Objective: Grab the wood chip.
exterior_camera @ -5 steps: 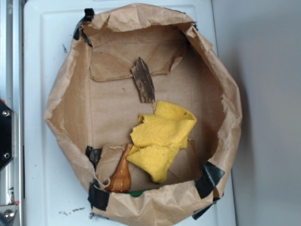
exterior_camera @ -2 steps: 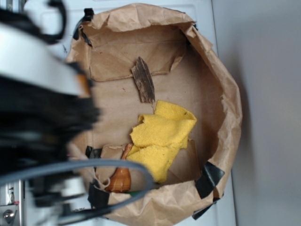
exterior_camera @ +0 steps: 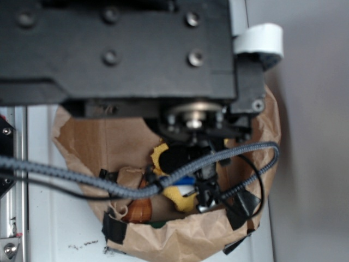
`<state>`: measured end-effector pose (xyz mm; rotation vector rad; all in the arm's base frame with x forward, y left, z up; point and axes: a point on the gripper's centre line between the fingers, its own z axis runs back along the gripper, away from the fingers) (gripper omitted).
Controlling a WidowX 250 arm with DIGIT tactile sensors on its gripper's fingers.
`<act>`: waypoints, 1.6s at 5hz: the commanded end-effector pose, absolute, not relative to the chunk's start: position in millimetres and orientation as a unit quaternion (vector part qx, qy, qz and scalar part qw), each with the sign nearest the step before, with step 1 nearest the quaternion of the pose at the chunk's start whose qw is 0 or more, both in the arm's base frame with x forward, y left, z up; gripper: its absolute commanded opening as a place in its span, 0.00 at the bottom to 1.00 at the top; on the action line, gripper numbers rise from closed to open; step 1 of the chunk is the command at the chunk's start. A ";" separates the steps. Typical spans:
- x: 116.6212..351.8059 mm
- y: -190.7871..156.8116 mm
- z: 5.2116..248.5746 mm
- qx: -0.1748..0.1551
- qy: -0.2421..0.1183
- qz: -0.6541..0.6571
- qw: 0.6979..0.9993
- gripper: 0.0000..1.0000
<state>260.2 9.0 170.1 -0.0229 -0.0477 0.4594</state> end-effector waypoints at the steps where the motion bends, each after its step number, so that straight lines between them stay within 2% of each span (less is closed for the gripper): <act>1: 263.9 20.6 184.8 -0.015 -0.051 0.239 0.970 1.00; 2: 281.5 38.7 164.2 -0.043 -0.098 0.290 0.951 1.00; 5: 300.6 56.0 74.5 -0.065 -0.082 0.432 0.896 1.00; 6: 294.7 65.3 61.2 -0.061 -0.083 0.446 0.889 1.00; 8: 293.7 81.6 54.1 -0.053 -0.065 0.468 0.880 1.00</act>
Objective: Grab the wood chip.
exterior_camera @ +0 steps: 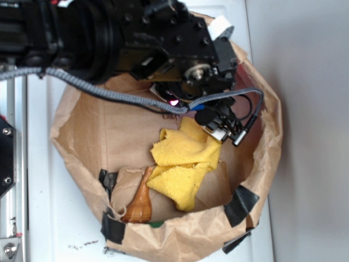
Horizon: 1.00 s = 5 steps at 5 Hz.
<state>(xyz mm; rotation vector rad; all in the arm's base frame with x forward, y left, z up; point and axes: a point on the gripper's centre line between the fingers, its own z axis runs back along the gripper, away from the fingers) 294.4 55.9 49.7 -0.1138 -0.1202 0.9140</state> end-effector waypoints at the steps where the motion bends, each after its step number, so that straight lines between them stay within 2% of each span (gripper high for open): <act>1: 287.5 89.1 62.3 -0.058 -0.051 0.479 0.874 1.00; 2: 278.3 90.6 79.3 -0.080 -0.035 0.486 0.870 1.00; 3: 268.6 98.0 83.6 -0.087 -0.023 0.505 0.858 1.00; 5: 264.6 89.0 57.6 -0.056 -0.031 0.553 0.830 1.00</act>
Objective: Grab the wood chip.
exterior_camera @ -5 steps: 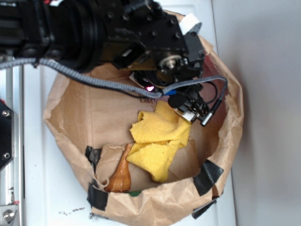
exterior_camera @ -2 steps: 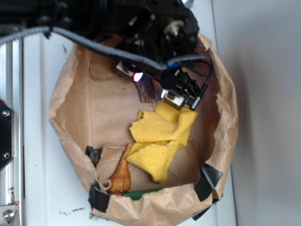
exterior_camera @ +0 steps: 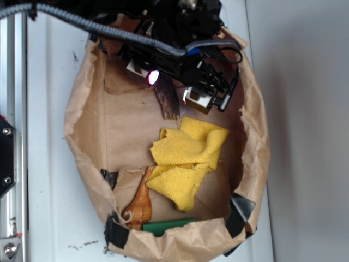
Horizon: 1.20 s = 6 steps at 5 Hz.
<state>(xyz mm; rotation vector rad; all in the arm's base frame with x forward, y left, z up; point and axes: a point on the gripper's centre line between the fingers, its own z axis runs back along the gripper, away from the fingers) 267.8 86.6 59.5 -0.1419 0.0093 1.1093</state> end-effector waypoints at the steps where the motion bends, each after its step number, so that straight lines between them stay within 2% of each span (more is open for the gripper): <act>1: 269.7 83.3 49.8 -0.043 -0.040 0.559 0.827 1.00; 3: 273.3 72.7 20.5 0.012 -0.058 0.565 0.823 1.00; 4: 274.5 61.9 12.4 0.032 -0.074 0.545 0.835 1.00; 6: 274.4 60.3 11.5 0.033 -0.080 0.544 0.835 1.00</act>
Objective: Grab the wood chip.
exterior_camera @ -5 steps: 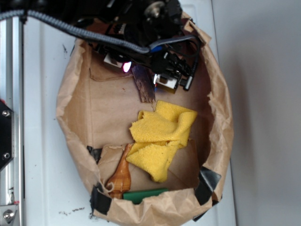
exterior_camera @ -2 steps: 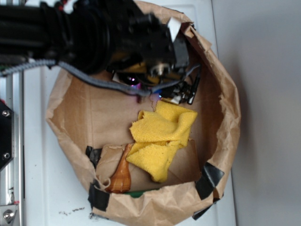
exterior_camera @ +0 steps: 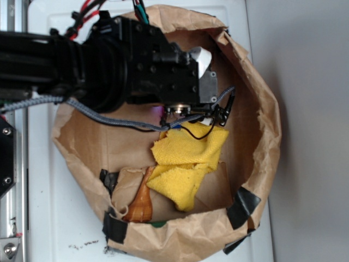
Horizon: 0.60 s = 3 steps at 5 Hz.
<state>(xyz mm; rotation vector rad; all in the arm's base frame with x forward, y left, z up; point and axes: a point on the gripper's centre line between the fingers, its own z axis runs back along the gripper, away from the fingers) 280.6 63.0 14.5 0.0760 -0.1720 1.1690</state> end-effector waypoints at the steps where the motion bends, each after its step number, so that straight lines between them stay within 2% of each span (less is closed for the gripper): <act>1: 274.7 60.3 13.5 0.031 -0.087 0.541 0.836 0.00; 3: 273.1 60.0 17.1 0.029 -0.094 0.533 0.840 0.00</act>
